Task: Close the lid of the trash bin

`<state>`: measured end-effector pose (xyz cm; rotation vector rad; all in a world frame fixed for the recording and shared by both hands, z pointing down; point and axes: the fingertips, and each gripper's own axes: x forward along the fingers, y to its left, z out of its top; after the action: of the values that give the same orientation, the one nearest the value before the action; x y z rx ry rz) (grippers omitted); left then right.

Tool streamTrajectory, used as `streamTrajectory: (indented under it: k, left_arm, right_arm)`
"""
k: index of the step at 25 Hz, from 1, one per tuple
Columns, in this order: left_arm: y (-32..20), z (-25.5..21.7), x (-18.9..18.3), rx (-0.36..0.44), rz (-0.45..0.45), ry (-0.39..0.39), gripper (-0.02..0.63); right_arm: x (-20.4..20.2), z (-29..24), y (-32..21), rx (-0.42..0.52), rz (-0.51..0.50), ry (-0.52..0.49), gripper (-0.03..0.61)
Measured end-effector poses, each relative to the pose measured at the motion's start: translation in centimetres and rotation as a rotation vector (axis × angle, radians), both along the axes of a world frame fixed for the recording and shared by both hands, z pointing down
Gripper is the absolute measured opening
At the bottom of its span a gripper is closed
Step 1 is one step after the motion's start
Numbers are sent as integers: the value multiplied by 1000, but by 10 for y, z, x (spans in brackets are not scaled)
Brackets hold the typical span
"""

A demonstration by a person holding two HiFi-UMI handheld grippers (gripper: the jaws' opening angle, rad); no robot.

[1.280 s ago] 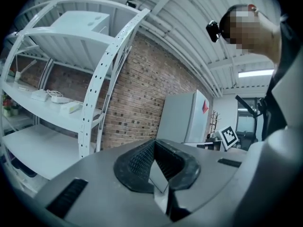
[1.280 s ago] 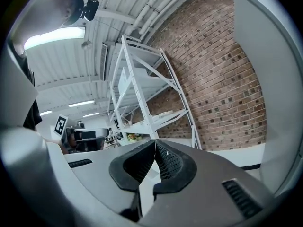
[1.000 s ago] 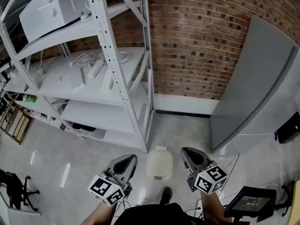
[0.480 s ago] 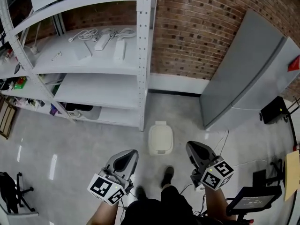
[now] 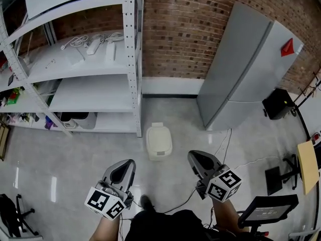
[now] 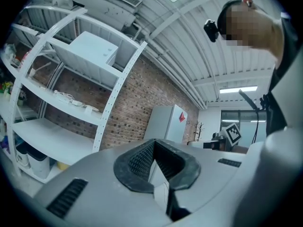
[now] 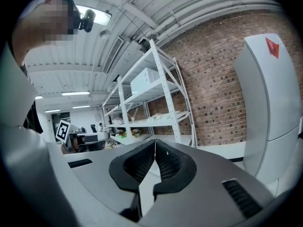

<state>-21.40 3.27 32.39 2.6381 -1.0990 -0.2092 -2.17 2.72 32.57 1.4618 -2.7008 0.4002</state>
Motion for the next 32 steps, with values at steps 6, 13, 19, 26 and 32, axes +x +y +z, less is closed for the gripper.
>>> streamTrajectory:
  k: [6, 13, 19, 26, 32]
  left_arm:
    - [72, -8, 31, -24, -52, -35, -2]
    - [160, -15, 87, -41, -81, -67, -2]
    - [224, -10, 88, -55, -64, -99, -2]
    - [289, -14, 52, -3, -33, -84, -2]
    - [341, -12, -3, 28, -5, -69, -2]
  right_arm:
    - [29, -1, 83, 13, -39, -38, 8]
    - [81, 4, 171, 18, -84, -40, 8]
    - [81, 4, 221, 15, -76, -29, 8]
    - [43, -11, 281, 46, -46, -39, 8]
    - [-5, -10, 338, 35, 9, -46, 8]
